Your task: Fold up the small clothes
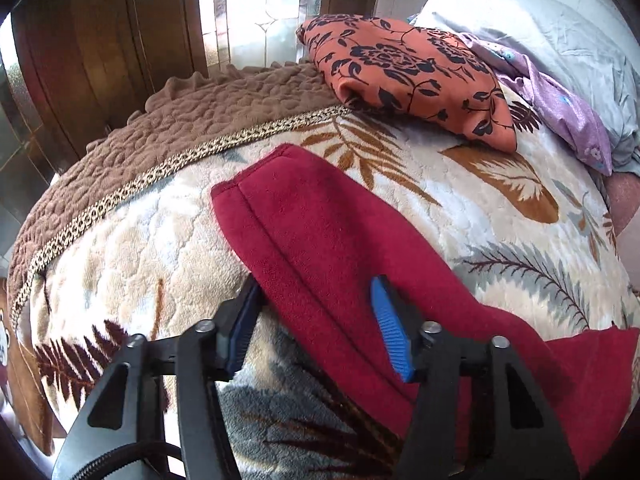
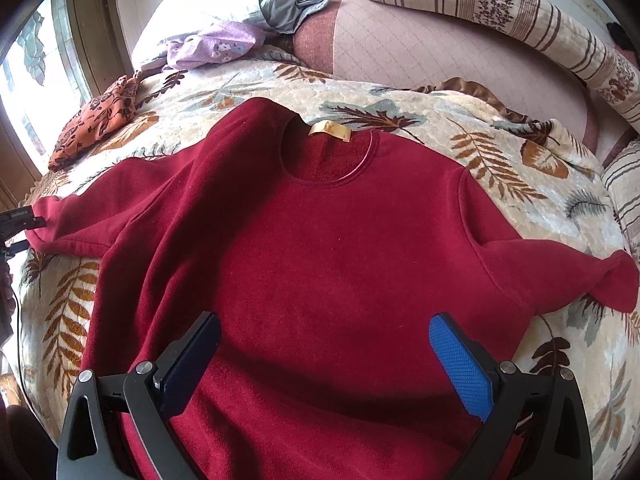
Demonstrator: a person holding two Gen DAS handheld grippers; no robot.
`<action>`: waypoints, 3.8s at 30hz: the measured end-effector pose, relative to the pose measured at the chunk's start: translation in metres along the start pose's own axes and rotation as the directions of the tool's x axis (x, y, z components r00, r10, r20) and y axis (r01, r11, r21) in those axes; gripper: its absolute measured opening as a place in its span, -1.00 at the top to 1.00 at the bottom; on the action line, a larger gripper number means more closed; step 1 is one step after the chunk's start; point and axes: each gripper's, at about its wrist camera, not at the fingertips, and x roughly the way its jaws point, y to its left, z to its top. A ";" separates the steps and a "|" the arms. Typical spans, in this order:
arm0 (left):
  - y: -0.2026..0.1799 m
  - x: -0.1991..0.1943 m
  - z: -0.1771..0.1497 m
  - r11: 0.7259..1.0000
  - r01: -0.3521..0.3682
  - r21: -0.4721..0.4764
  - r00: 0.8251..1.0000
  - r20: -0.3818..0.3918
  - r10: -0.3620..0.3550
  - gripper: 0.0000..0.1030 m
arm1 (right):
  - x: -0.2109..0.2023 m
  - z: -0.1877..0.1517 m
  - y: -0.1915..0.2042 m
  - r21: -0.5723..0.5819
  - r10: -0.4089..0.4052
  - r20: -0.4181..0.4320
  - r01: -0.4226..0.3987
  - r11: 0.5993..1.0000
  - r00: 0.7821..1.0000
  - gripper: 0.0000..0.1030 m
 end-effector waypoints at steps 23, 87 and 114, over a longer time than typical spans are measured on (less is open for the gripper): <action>-0.155 -0.181 -0.025 0.858 0.391 0.333 0.888 0.109 -0.448 0.80 | -0.037 0.006 -0.067 0.128 -0.025 0.100 0.012 0.992 0.995 -0.99; -0.141 -0.131 -0.096 0.873 0.247 0.421 0.913 0.200 -0.355 -0.11 | -0.015 0.123 -0.042 0.150 0.361 0.309 -0.420 0.895 0.880 0.88; -0.154 -0.102 -0.116 0.802 0.300 0.516 0.933 0.017 -0.360 -0.11 | -0.016 0.038 -0.141 0.302 0.058 0.142 -0.099 0.948 0.988 -0.27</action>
